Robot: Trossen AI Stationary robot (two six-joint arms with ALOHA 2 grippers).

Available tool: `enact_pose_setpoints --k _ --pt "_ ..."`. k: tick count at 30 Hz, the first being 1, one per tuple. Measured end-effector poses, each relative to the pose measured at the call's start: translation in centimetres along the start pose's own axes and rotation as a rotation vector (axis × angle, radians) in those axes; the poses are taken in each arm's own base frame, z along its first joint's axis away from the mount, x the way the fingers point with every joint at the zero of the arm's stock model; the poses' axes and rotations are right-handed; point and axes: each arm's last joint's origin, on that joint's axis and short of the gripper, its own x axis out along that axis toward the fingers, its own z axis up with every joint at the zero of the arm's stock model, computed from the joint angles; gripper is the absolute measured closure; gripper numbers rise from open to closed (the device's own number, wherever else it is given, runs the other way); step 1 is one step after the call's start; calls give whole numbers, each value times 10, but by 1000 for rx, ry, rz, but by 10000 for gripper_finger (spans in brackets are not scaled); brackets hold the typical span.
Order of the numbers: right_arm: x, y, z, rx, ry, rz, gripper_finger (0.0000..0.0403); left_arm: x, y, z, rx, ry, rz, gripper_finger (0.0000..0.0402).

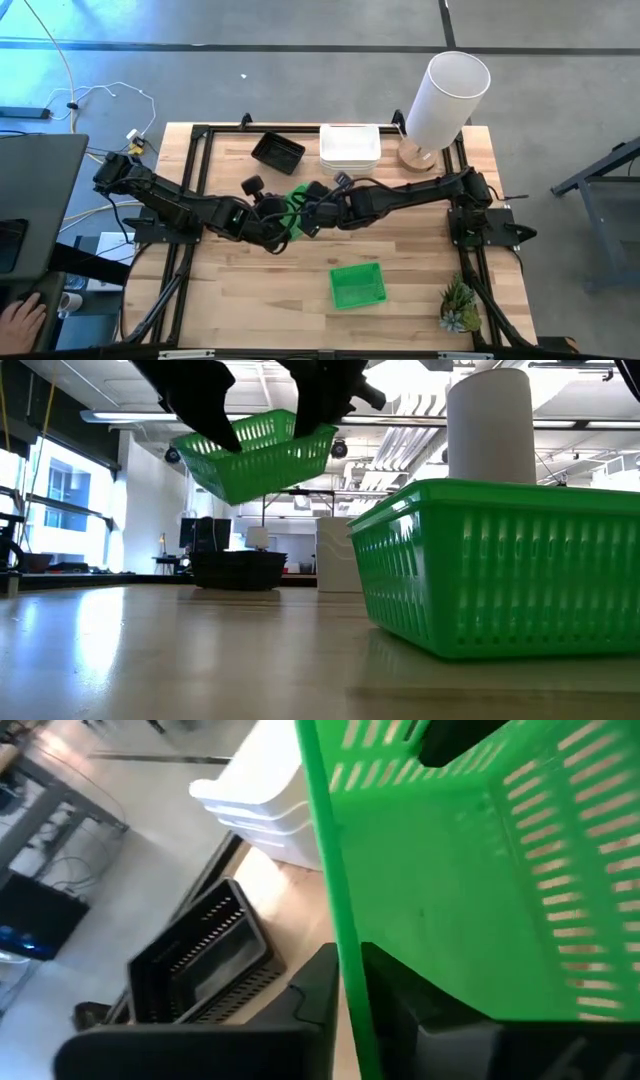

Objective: Stack baskets on shelf by color
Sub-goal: Stack the top green bin on the stacked green bins

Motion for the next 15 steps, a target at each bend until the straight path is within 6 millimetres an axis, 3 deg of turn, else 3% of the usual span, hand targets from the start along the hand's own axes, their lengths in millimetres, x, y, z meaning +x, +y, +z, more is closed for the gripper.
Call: enact_pose_setpoints --k 9,15 --pt "0 -4 -3 -28 25 -43 403 0 -4 5 29 -21 -70 297" --pt "0 -8 -7 -45 39 -109 403 -4 0 8 40 -36 -95 278"
